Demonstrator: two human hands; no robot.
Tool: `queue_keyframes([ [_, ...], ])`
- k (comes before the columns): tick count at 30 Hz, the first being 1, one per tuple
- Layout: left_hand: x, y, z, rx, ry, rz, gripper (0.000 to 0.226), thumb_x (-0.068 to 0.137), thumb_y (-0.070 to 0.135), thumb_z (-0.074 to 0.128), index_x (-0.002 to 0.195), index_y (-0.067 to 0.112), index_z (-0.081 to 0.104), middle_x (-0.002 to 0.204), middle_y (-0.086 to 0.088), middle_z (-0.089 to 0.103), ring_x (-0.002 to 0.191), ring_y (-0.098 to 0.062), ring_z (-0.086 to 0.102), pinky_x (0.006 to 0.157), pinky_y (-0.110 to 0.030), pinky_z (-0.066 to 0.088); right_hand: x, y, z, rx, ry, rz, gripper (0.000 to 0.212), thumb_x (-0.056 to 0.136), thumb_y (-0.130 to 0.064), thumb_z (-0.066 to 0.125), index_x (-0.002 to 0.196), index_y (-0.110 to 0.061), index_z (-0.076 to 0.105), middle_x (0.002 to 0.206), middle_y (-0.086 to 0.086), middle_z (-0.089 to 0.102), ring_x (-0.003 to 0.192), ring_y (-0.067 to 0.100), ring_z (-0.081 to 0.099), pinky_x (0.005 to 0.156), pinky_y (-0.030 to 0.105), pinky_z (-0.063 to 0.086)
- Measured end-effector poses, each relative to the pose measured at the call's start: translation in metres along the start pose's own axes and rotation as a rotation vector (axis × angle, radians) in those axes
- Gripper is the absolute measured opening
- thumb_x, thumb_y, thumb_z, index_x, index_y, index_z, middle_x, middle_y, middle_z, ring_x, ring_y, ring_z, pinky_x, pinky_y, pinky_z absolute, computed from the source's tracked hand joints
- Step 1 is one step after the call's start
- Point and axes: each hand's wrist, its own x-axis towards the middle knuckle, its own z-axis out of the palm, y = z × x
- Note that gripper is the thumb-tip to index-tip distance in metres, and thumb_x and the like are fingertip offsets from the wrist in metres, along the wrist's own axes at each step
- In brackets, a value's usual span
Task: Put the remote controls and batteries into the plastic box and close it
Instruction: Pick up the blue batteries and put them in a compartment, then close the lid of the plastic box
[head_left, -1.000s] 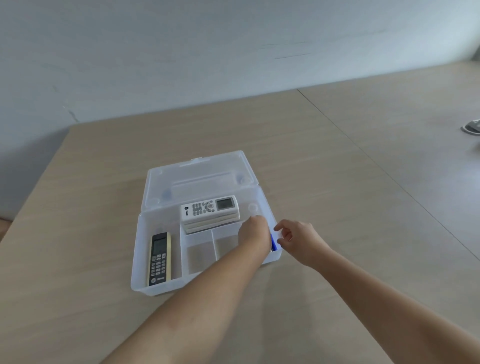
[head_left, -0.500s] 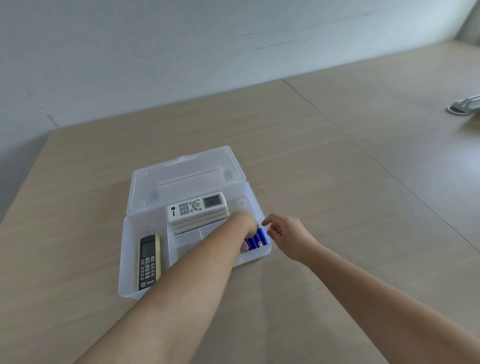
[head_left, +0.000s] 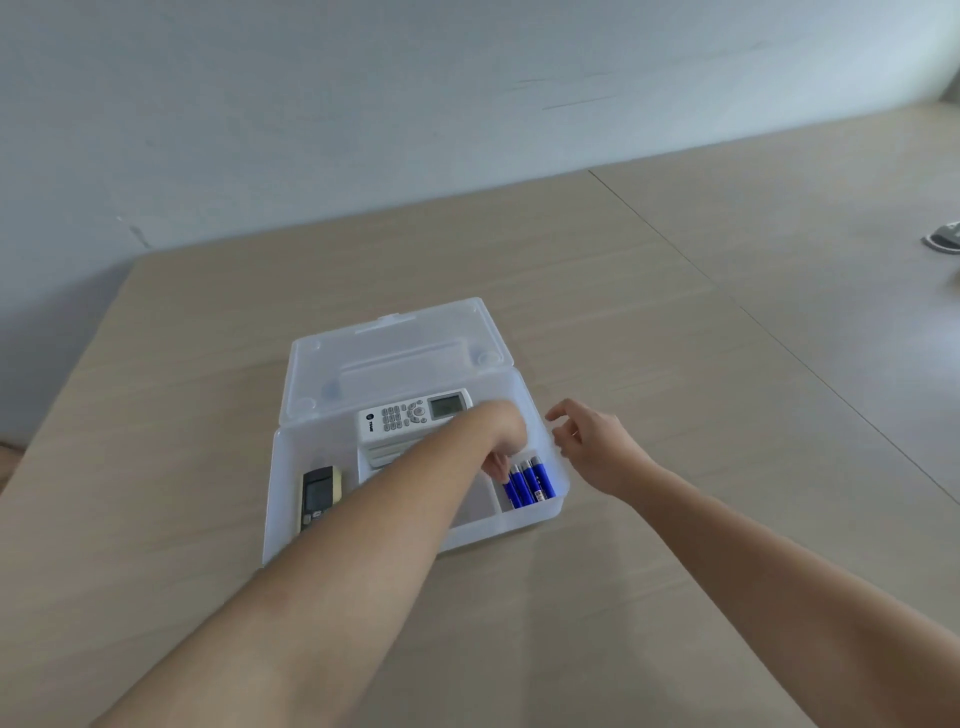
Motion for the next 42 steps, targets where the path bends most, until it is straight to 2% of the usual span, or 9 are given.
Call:
queue_keyframes([
  [3,-0.002,-0.011,-0.036,-0.053,0.102,0.077,0.028,0.099,0.008,0.034,0.095,-0.003,0.060,0.118,-0.017,0.069,0.062,-0.017,0.061,0.057,-0.025,0.050,0.022,-0.025,-0.009,0.044,0.066,-0.023,0.025,0.094,-0.016,0.038,0.112,-0.015,0.056,0.092,0.012,0.069,0.089,0.034,0.066,0.073,0.039,0.055],
  [7,-0.006,-0.056,-0.088,-0.040,0.538,0.153,0.033,0.084,0.006,0.043,0.104,-0.001,0.068,0.102,-0.022,0.071,0.091,-0.033,0.071,0.079,-0.040,0.058,0.061,-0.059,-0.009,0.116,0.162,-0.023,0.027,0.092,-0.014,0.042,0.115,-0.013,0.058,0.105,0.013,0.067,0.078,0.024,0.057,0.053,0.022,0.042],
  [10,0.001,-0.109,-0.108,-0.046,0.822,0.107,0.033,0.084,0.006,0.044,0.107,0.006,0.067,0.113,-0.015,0.067,0.106,-0.034,0.062,0.086,-0.038,0.053,0.092,-0.072,0.000,0.160,0.228,0.017,0.031,0.092,-0.018,0.047,0.120,-0.011,0.058,0.118,0.009,0.064,0.093,0.023,0.057,0.067,0.025,0.044],
  [13,0.017,-0.159,-0.108,-0.126,0.866,-0.027,0.037,0.089,0.015,0.047,0.123,0.005,0.059,0.132,-0.014,0.053,0.124,-0.033,0.047,0.097,-0.040,0.046,0.115,-0.074,0.014,0.142,0.222,0.085,0.038,0.091,-0.022,0.051,0.127,-0.010,0.054,0.130,0.010,0.059,0.114,0.029,0.056,0.090,0.033,0.044],
  [21,0.067,-0.223,-0.078,-0.698,0.734,-0.208,0.073,0.093,0.040,0.052,0.152,0.012,0.018,0.153,-0.013,0.036,0.137,-0.035,0.040,0.107,-0.044,0.038,0.151,-0.057,0.052,0.138,0.162,0.292,0.049,0.091,-0.027,0.050,0.133,-0.003,0.045,0.121,0.017,0.058,0.110,0.034,0.055,0.092,0.039,0.045],
  [26,0.081,-0.229,-0.077,-0.988,0.871,-0.145,0.083,0.083,0.037,0.067,0.151,0.029,0.020,0.146,-0.007,0.048,0.129,-0.029,0.051,0.103,-0.040,0.041,0.160,-0.046,0.059,0.263,0.305,0.338,0.047,0.088,-0.016,0.050,0.135,-0.015,0.048,0.114,0.007,0.066,0.097,0.030,0.060,0.084,0.035,0.049],
  [32,0.079,-0.228,-0.080,-1.037,0.956,0.007,0.062,0.082,0.023,0.070,0.137,0.014,0.043,0.133,-0.007,0.056,0.122,-0.027,0.054,0.093,-0.033,0.045,0.158,-0.039,0.058,0.406,0.368,0.195,0.041,0.089,-0.014,0.052,0.131,-0.016,0.051,0.082,-0.003,0.055,0.069,0.015,0.049,0.056,0.023,0.039],
  [37,0.038,-0.204,-0.120,-1.169,1.054,0.219,0.042,0.077,0.016,0.077,0.100,0.012,0.041,0.094,0.005,0.053,0.096,-0.017,0.053,0.066,-0.015,0.044,0.149,-0.081,0.020,0.489,0.410,-0.013,0.034,0.083,-0.020,0.065,0.114,-0.014,0.055,0.089,-0.001,0.061,0.082,0.019,0.057,0.071,0.027,0.046],
  [42,-0.020,-0.197,-0.134,-1.046,1.243,0.380,0.046,0.070,0.024,0.084,0.087,0.017,0.042,0.079,0.007,0.045,0.074,-0.012,0.045,0.064,-0.013,0.038,0.112,-0.115,-0.016,0.405,0.610,-0.299,0.040,0.074,-0.028,0.072,0.108,-0.019,0.053,0.092,0.005,0.059,0.083,0.021,0.055,0.077,0.033,0.045],
])
